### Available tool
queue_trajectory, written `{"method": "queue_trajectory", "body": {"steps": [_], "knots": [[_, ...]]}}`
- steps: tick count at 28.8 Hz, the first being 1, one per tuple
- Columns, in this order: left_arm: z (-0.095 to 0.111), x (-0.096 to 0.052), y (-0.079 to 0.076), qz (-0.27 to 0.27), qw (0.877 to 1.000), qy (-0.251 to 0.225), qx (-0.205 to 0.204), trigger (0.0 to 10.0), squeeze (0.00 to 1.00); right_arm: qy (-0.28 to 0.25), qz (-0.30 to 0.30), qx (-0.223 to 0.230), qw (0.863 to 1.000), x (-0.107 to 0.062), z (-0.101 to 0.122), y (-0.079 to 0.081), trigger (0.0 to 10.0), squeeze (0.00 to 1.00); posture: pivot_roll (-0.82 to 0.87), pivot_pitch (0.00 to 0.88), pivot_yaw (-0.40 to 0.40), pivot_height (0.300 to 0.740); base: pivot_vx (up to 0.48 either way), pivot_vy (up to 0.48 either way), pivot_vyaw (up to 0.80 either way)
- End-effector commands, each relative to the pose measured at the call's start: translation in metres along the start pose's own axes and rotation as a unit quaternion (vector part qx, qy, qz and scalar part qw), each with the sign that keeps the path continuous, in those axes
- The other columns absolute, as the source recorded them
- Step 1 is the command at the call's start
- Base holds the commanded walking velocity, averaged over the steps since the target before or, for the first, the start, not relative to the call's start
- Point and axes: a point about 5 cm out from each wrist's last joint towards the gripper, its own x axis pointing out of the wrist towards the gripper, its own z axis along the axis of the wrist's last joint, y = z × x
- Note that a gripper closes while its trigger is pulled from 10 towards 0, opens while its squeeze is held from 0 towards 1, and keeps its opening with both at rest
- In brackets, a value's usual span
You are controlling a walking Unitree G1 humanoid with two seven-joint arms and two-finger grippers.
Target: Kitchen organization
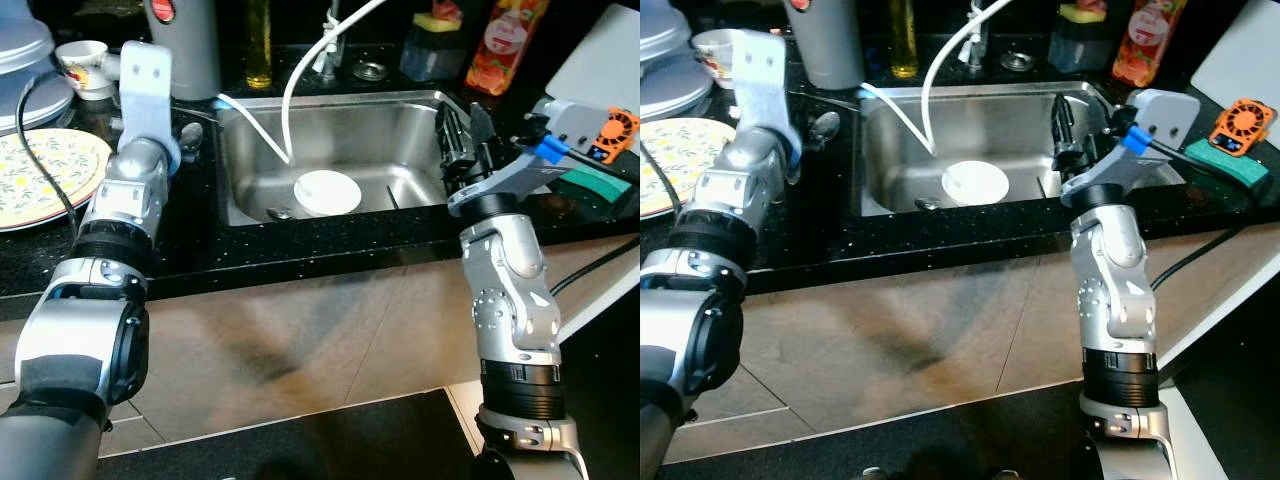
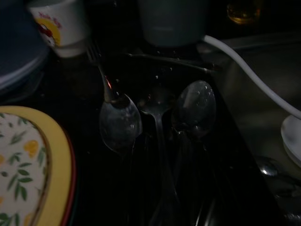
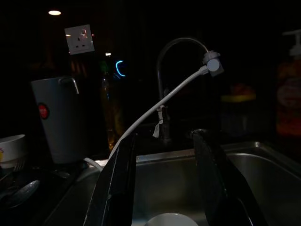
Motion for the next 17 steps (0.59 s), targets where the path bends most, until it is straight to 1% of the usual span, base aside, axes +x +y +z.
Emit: {"method": "queue_trajectory", "body": {"steps": [1, 2, 3, 7, 8, 11, 15, 17], "knots": [[-0.007, 0.000, -0.005, -0.005, 1.000, 0.016, 0.001, 10.0, 0.00, -0.004, -0.004, -0.002, 1.000, 0.000, 0.001, -0.002, 10.0, 0.00, 0.09, 0.069, -0.018, 0.740, 0.000, 0.000, 0.00], [-0.009, -0.001, -0.005, -0.005, 1.000, 0.021, 0.001, 10.0, 0.22, -0.004, -0.004, -0.002, 1.000, 0.000, 0.002, -0.002, 10.0, 0.00, 0.09, 0.070, -0.017, 0.740, 0.000, 0.000, 0.00], [-0.012, -0.001, -0.005, -0.002, 1.000, 0.027, -0.003, 10.0, 1.00, -0.004, -0.005, -0.002, 1.000, 0.000, 0.002, -0.003, 10.0, 0.00, 0.09, 0.070, -0.017, 0.740, 0.000, 0.000, 0.00], [-0.015, 0.000, -0.005, 0.006, 0.999, 0.038, -0.001, 10.0, 1.00, -0.004, -0.005, -0.002, 1.000, -0.001, 0.001, -0.003, 10.0, 0.00, 0.09, 0.070, -0.017, 0.740, 0.000, 0.000, 0.00], [-0.017, 0.001, -0.004, 0.012, 0.999, 0.048, -0.005, 10.0, 0.00, -0.003, -0.005, -0.002, 1.000, -0.001, 0.001, -0.003, 10.0, 0.00, 0.09, 0.074, -0.019, 0.740, 0.000, 0.000, 0.00], [-0.018, 0.001, -0.004, 0.013, 0.999, 0.052, -0.009, 10.0, 0.00, -0.003, -0.005, -0.002, 1.000, -0.001, 0.001, -0.003, 10.0, 0.00, 0.09, 0.074, -0.019, 0.740, 0.000, 0.000, 0.00], [-0.031, 0.001, -0.001, 0.020, 0.995, 0.087, -0.051, 10.0, 0.00, -0.002, -0.002, -0.002, 1.000, 0.000, 0.001, -0.002, 10.0, 0.00, 0.09, 0.076, -0.021, 0.740, 0.000, 0.000, 0.00], [-0.035, 0.001, -0.001, 0.017, 0.993, 0.099, -0.065, 10.0, 0.00, -0.002, -0.002, -0.002, 1.000, 0.000, 0.001, -0.002, 10.0, 0.00, 0.09, 0.079, -0.025, 0.740, 0.000, 0.000, 0.00]]}}
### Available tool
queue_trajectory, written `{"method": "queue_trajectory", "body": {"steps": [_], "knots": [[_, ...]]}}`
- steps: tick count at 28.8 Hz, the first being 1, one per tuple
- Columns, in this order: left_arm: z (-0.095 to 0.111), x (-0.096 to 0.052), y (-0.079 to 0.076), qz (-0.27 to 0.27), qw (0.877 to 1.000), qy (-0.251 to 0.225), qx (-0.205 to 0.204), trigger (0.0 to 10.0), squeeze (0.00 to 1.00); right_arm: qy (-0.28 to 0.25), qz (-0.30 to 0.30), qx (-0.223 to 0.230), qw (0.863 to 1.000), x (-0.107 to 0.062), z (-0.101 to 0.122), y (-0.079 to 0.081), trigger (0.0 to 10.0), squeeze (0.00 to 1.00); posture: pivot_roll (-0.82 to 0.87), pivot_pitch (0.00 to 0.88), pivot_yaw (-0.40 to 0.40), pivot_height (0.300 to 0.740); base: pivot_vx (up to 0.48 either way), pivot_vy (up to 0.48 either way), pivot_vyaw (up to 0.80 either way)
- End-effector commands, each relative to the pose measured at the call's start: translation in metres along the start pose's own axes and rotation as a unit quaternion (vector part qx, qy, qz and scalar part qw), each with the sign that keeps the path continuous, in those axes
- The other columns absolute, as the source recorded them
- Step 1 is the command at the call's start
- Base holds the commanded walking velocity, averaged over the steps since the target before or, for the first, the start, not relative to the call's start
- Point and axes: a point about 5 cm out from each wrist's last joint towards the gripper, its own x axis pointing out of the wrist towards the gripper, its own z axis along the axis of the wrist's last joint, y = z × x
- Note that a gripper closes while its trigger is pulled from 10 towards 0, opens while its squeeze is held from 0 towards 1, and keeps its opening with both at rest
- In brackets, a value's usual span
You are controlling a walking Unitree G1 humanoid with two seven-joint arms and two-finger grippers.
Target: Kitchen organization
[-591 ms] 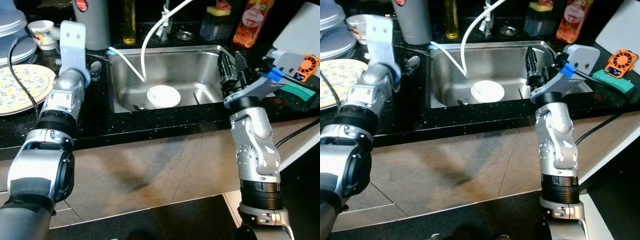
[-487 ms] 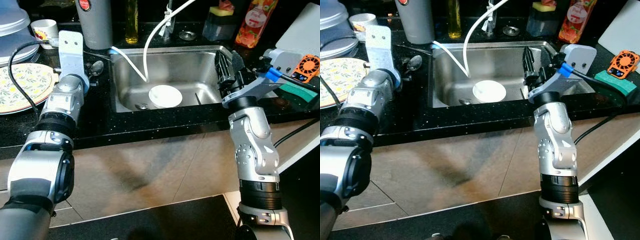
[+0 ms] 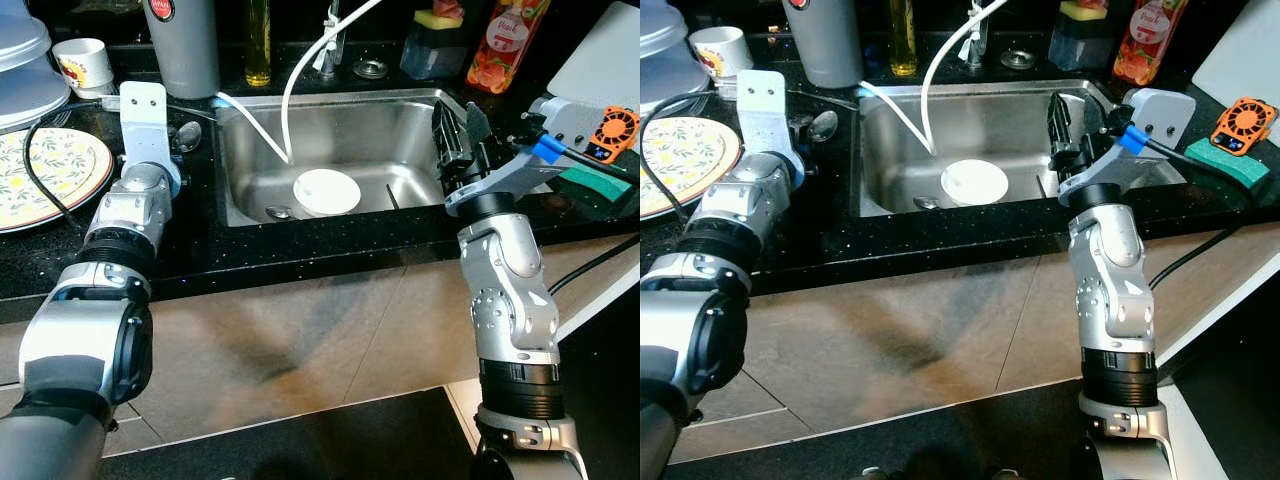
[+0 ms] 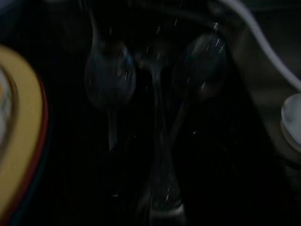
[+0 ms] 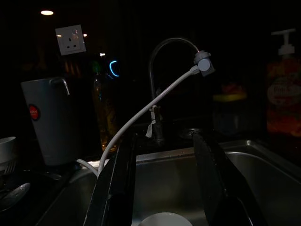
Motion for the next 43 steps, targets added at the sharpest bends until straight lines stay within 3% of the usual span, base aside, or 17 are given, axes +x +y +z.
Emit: {"method": "queue_trajectory", "body": {"steps": [1, 2, 4, 10, 15, 20, 21, 27, 29, 30, 31, 34, 35, 38, 40, 41, 43], "knots": [[-0.007, 0.000, -0.003, -0.003, 1.000, 0.022, -0.011, 10.0, 0.00, -0.002, -0.001, -0.002, 1.000, 0.000, 0.001, -0.002, 10.0, 0.00, 0.09, 0.079, -0.025, 0.740, 0.000, 0.000, 0.00], [-0.009, 0.000, -0.003, -0.008, 0.999, 0.028, -0.020, 4.4, 0.00, -0.001, -0.001, -0.002, 1.000, 0.000, 0.001, -0.002, 10.0, 0.00, 0.09, 0.079, -0.025, 0.740, 0.000, 0.000, 0.00], [-0.020, 0.001, -0.005, -0.019, 0.996, 0.061, -0.062, 0.0, 0.00, -0.001, -0.001, -0.003, 1.000, -0.001, 0.001, -0.002, 10.0, 0.00, 0.09, 0.081, -0.021, 0.740, 0.000, 0.000, 0.00], [-0.022, 0.001, 0.001, 0.001, 0.996, 0.063, -0.059, 0.0, 0.00, -0.001, -0.002, -0.003, 1.000, -0.001, 0.001, -0.002, 10.0, 0.00, 0.09, 0.081, -0.021, 0.740, 0.000, 0.000, 0.00], [-0.001, 0.001, 0.005, 0.036, 0.999, -0.008, 0.006, 0.0, 0.00, -0.001, -0.002, -0.002, 1.000, -0.001, 0.001, -0.002, 10.0, 0.00, 0.09, 0.081, -0.025, 0.740, 0.000, 0.000, 0.00], [0.051, -0.014, 0.001, 0.076, 0.973, -0.206, 0.065, 0.0, 0.00, -0.002, -0.001, -0.002, 1.000, 0.001, 0.001, -0.002, 10.0, 0.00, 0.09, 0.077, -0.025, 0.740, 0.000, 0.000, 0.00], [0.056, -0.016, 0.000, 0.078, 0.969, -0.225, 0.064, 10.0, 0.00, -0.002, -0.001, -0.002, 1.000, 0.001, 0.001, -0.002, 10.0, 0.00, 0.09, 0.077, -0.025, 0.740, 0.000, 0.000, 0.00], [0.060, -0.022, -0.009, 0.057, 0.962, -0.259, 0.066, 10.0, 0.00, -0.002, -0.001, -0.003, 1.000, 0.001, 0.001, -0.003, 10.0, 0.00, 0.09, 0.069, -0.024, 0.740, 0.000, 0.000, 0.00], [0.055, -0.023, -0.030, -0.003, 0.962, -0.256, 0.100, 10.0, 0.00, -0.003, -0.001, -0.004, 1.000, 0.001, 0.001, -0.003, 10.0, 0.00, 0.09, 0.065, -0.023, 0.740, 0.000, 0.000, 0.00], [0.050, -0.024, -0.042, -0.036, 0.961, -0.247, 0.119, 10.0, 0.00, -0.003, -0.001, -0.004, 1.000, 0.001, 0.002, -0.003, 10.0, 0.00, 0.09, 0.065, -0.023, 0.740, 0.000, 0.000, 0.00], [0.033, -0.026, -0.071, -0.144, 0.956, -0.212, 0.142, 10.0, 0.00, -0.004, -0.001, -0.005, 1.000, 0.002, 0.002, -0.003, 10.0, 0.00, 0.09, 0.059, -0.021, 0.740, 0.000, 0.000, 0.00], [0.020, -0.032, -0.090, -0.216, 0.944, -0.197, 0.152, 10.0, 0.00, -0.006, 0.000, -0.004, 1.000, 0.002, 0.002, -0.002, 10.0, 0.00, 0.09, 0.059, -0.021, 0.740, 0.000, 0.000, 0.00], [0.005, -0.035, -0.099, -0.264, 0.932, -0.172, 0.179, 10.0, 0.13, -0.007, 0.000, -0.005, 1.000, 0.002, 0.003, -0.002, 10.0, 0.00, 0.08, 0.049, -0.016, 0.740, 0.000, 0.000, 0.00], [-0.026, -0.034, -0.107, -0.314, 0.915, -0.106, 0.229, 10.0, 0.12, -0.008, -0.001, -0.007, 1.000, 0.001, 0.003, -0.002, 10.0, 0.00, 0.07, 0.042, -0.013, 0.740, 0.000, 0.000, 0.00], [-0.029, -0.030, -0.104, -0.289, 0.923, -0.094, 0.237, 10.0, 0.09, -0.008, -0.001, -0.009, 1.000, 0.001, 0.004, -0.003, 10.0, 0.00, 0.07, 0.042, -0.013, 0.740, 0.000, 0.000, 0.00], [-0.028, -0.025, -0.100, -0.261, 0.932, -0.091, 0.235, 10.0, 1.00, -0.008, -0.002, -0.012, 1.000, 0.000, 0.005, -0.005, 10.0, 0.00, 0.07, 0.042, -0.013, 0.740, 0.000, 0.000, 0.00], [-0.020, -0.026, -0.099, -0.260, 0.932, -0.123, 0.219, 10.0, 1.00, -0.009, -0.003, -0.014, 1.000, 0.000, 0.006, -0.006, 10.0, 0.00, 0.07, 0.037, -0.012, 0.740, 0.000, 0.000, 0.00]]}}
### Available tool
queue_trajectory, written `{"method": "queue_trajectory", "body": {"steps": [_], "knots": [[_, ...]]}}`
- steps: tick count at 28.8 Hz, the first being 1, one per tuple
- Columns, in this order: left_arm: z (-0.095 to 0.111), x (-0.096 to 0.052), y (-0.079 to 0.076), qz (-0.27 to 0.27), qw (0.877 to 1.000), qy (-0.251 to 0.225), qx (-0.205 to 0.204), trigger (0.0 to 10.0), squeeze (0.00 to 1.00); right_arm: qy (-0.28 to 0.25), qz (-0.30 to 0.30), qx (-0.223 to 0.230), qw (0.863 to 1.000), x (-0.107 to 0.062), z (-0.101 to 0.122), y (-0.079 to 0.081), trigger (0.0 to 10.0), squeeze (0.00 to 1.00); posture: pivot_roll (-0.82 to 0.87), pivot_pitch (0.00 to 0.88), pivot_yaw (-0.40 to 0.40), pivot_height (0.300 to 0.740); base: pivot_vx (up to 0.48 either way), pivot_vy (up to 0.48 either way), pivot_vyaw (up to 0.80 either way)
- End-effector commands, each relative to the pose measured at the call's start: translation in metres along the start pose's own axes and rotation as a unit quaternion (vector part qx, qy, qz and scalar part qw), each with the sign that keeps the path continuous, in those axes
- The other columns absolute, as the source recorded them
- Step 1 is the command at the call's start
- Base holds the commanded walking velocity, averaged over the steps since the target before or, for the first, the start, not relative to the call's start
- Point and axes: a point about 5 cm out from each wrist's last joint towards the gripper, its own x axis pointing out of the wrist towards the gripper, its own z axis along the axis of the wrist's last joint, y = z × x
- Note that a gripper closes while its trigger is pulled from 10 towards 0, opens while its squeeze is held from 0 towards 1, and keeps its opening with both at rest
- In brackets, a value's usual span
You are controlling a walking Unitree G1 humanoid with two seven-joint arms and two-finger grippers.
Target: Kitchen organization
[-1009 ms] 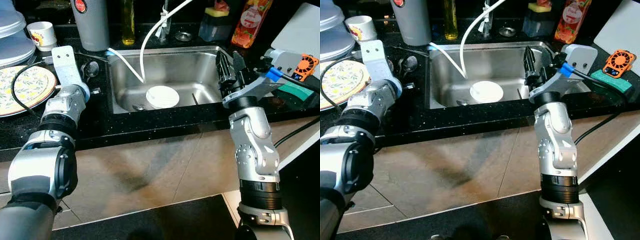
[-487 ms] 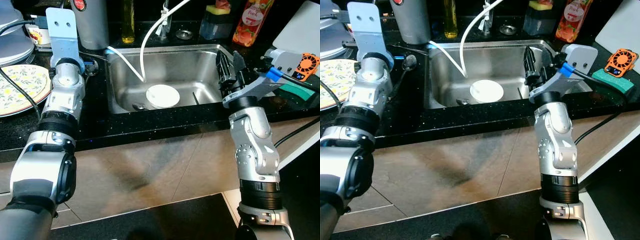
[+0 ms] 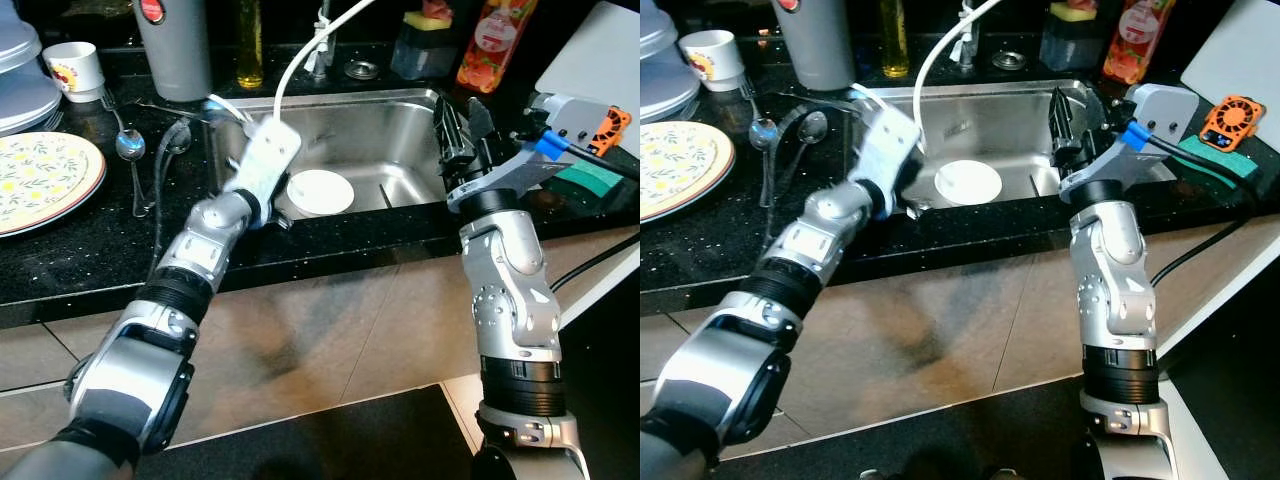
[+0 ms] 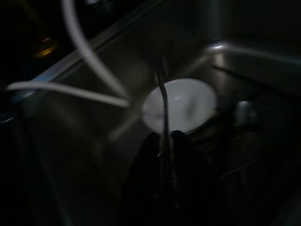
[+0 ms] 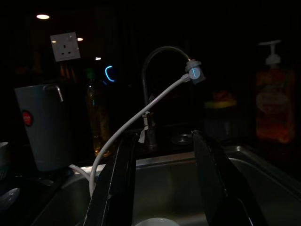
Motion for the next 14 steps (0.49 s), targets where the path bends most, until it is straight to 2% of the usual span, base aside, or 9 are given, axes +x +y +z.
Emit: {"method": "queue_trajectory", "body": {"steps": [1, 2, 3, 4, 5, 6, 9, 11, 14], "knots": [[0.003, -0.002, 0.003, 0.013, 0.999, -0.032, 0.000, 10.0, 1.00, -0.003, -0.005, -0.007, 1.000, -0.002, 0.002, -0.004, 10.0, 0.00, 0.07, 0.037, -0.012, 0.740, 0.000, 0.000, 0.00], [0.003, -0.002, 0.003, 0.013, 0.999, -0.032, 0.000, 10.0, 1.00, -0.003, -0.005, -0.007, 1.000, -0.002, 0.002, -0.004, 10.0, 0.00, 0.07, 0.037, -0.012, 0.740, 0.000, 0.000, 0.00], [0.019, -0.005, 0.006, 0.017, 0.996, -0.092, -0.012, 10.0, 1.00, -0.004, -0.004, -0.007, 1.000, -0.002, 0.002, -0.004, 10.0, 0.00, 0.06, 0.037, -0.012, 0.740, 0.000, 0.000, 0.00], [0.046, -0.013, 0.018, 0.057, 0.981, -0.181, -0.045, 10.0, 1.00, -0.006, -0.003, -0.005, 1.000, -0.003, 0.003, -0.004, 10.0, 0.00, 0.07, 0.037, -0.015, 0.740, 0.000, 0.000, 0.00], [0.055, -0.017, 0.025, 0.082, 0.972, -0.210, -0.062, 10.0, 1.00, -0.006, -0.003, -0.005, 1.000, -0.002, 0.003, -0.003, 10.0, 0.00, 0.07, 0.037, -0.015, 0.740, 0.000, 0.000, 0.00], [0.062, -0.022, 0.032, 0.109, 0.964, -0.235, -0.062, 10.0, 0.00, -0.006, -0.002, -0.004, 1.000, -0.002, 0.003, -0.003, 10.0, 0.00, 0.07, 0.038, -0.016, 0.740, 0.000, 0.000, 0.00], [0.070, -0.029, 0.039, 0.132, 0.955, -0.260, -0.053, 10.0, 0.00, -0.006, -0.001, -0.002, 1.000, -0.002, 0.002, -0.002, 10.0, 0.00, 0.07, 0.038, -0.016, 0.740, 0.000, 0.000, 0.00], [0.065, -0.029, 0.037, 0.091, 0.966, -0.226, -0.086, 10.0, 0.00, -0.001, 0.013, 0.001, 1.000, -0.002, 0.001, 0.002, 10.0, 0.00, 0.07, 0.046, -0.018, 0.740, 0.000, 0.000, 0.00], [0.066, -0.034, 0.033, 0.066, 0.968, -0.222, -0.099, 10.0, 0.00, 0.013, 0.038, 0.003, 0.999, -0.004, -0.002, 0.007, 10.0, 0.00, 0.07, 0.051, -0.018, 0.740, 0.000, 0.000, 0.00]]}}
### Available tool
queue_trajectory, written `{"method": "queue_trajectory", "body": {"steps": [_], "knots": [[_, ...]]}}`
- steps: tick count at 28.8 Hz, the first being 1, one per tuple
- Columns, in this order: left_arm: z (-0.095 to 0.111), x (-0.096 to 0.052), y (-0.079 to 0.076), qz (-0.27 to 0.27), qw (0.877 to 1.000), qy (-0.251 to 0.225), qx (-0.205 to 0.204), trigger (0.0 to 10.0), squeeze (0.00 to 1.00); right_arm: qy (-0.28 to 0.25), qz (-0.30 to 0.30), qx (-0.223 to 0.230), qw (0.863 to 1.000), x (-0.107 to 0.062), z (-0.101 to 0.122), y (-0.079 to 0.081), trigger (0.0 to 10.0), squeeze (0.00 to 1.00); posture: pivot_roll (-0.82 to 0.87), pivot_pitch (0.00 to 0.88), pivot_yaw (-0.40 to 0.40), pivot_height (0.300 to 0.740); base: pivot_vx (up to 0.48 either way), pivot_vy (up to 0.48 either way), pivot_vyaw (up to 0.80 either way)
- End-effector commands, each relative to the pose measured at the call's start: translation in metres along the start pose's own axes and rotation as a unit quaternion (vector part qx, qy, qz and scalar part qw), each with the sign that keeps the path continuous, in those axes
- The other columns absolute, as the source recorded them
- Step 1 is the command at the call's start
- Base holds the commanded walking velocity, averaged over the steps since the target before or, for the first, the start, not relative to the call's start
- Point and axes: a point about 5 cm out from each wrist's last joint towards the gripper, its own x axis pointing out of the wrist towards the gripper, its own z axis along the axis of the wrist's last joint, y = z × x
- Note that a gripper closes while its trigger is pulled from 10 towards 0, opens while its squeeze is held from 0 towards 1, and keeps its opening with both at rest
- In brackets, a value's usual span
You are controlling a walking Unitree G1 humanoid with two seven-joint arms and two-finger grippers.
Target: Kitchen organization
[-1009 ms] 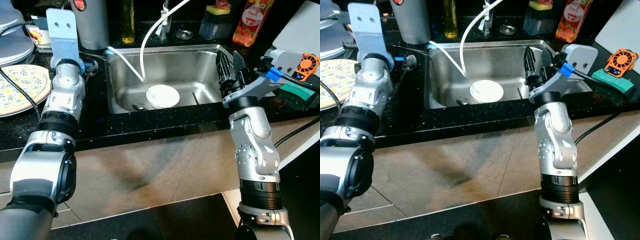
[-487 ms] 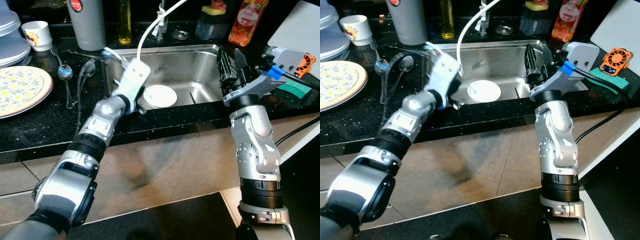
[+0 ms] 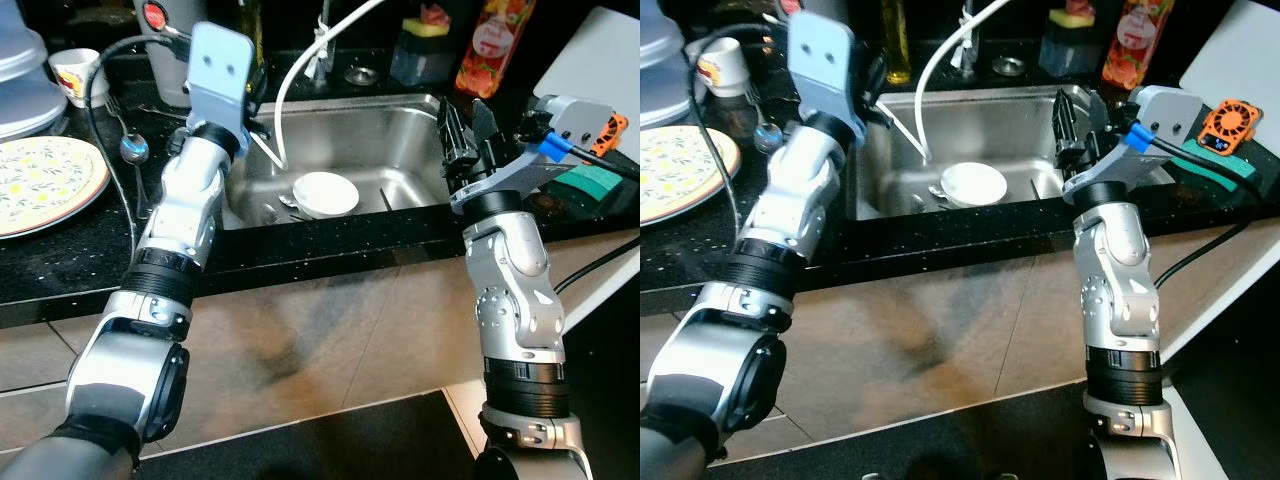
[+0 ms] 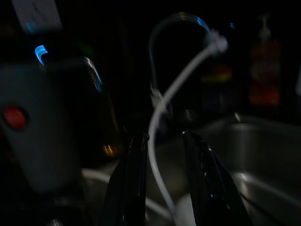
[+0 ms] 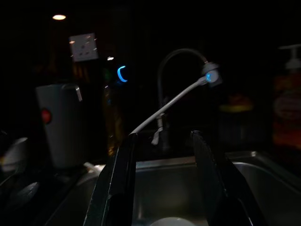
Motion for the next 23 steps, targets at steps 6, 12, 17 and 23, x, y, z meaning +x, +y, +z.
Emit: {"method": "queue_trajectory", "body": {"steps": [6, 12, 17, 23], "knots": [[0.017, -0.034, 0.005, -0.042, 0.999, -0.002, -0.027, 10.0, 0.00, 0.144, -0.048, -0.047, 0.987, -0.017, -0.048, -0.003, 10.0, 0.00, 0.12, 0.072, -0.015, 0.740, 0.000, 0.000, 0.00], [0.015, -0.065, 0.033, 0.020, 0.998, 0.006, -0.058, 10.0, 0.00, 0.165, -0.101, -0.039, 0.980, -0.021, -0.058, -0.014, 10.0, 0.00, 0.13, 0.071, -0.022, 0.740, 0.000, 0.000, 0.00], [0.006, -0.084, 0.052, 0.080, 0.996, 0.032, 0.015, 10.0, 0.00, 0.191, -0.154, -0.074, 0.967, -0.029, -0.064, -0.043, 10.0, 0.00, 0.14, 0.074, -0.043, 0.740, 0.000, 0.000, 0.00], [0.009, -0.077, 0.041, 0.097, 0.995, 0.018, 0.014, 10.0, 0.00, 0.097, -0.208, -0.068, 0.971, -0.017, -0.035, -0.055, 10.0, 0.00, 0.13, 0.069, -0.041, 0.740, 0.000, 0.000, 0.00]]}}
